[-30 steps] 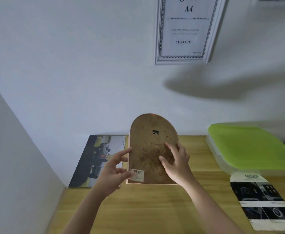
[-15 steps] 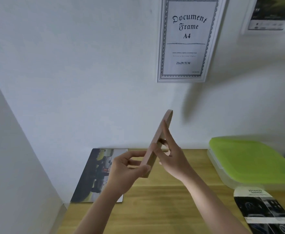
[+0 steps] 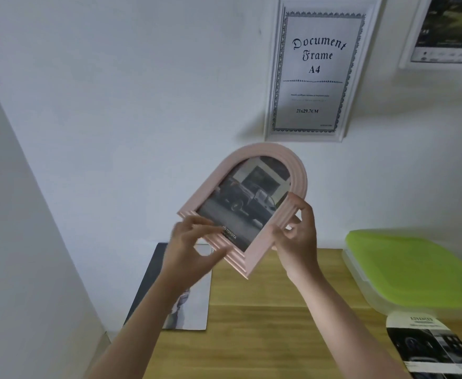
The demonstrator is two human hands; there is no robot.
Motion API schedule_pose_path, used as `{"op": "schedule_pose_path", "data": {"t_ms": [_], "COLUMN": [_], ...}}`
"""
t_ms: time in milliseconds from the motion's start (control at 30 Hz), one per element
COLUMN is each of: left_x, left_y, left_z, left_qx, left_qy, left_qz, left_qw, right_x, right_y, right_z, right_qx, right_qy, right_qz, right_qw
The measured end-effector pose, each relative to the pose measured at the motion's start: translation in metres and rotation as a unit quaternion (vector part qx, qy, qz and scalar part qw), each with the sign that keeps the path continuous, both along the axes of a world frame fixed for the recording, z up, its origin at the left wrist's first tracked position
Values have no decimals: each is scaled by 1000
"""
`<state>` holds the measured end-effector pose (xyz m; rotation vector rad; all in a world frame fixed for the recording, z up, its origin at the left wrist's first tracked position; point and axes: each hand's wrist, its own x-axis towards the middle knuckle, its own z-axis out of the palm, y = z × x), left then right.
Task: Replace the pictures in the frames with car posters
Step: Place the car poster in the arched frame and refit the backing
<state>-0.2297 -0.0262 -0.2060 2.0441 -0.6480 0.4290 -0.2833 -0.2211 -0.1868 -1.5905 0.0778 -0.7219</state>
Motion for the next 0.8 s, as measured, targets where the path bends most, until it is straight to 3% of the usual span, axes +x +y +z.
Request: {"op": "schedule_pose_path", "data": {"t_ms": [133, 300, 400, 533, 800], "left_x": [19, 32, 40, 62, 141], "left_y": [31, 43, 38, 33, 56], "left_z": [15, 38, 43, 48, 115], "left_qx": [-36, -135, -205, -228, -258], "left_qy": [7, 97, 137, 185, 136], "left_qz": [61, -69, -101, -143, -144], "left_qw": [997, 984, 964, 945, 946], "right_x": [1, 12, 22, 46, 152], "right_y": [-4, -3, -6, -12, 1], "right_z": [15, 26, 32, 44, 116], "right_qx": [-22, -3, -7, -27, -67], "right_qy": [-45, -81, -90, -102, -193], "right_qz": [-1, -26, -49, -82, -37], "right_qw": [999, 996, 995, 991, 978]}}
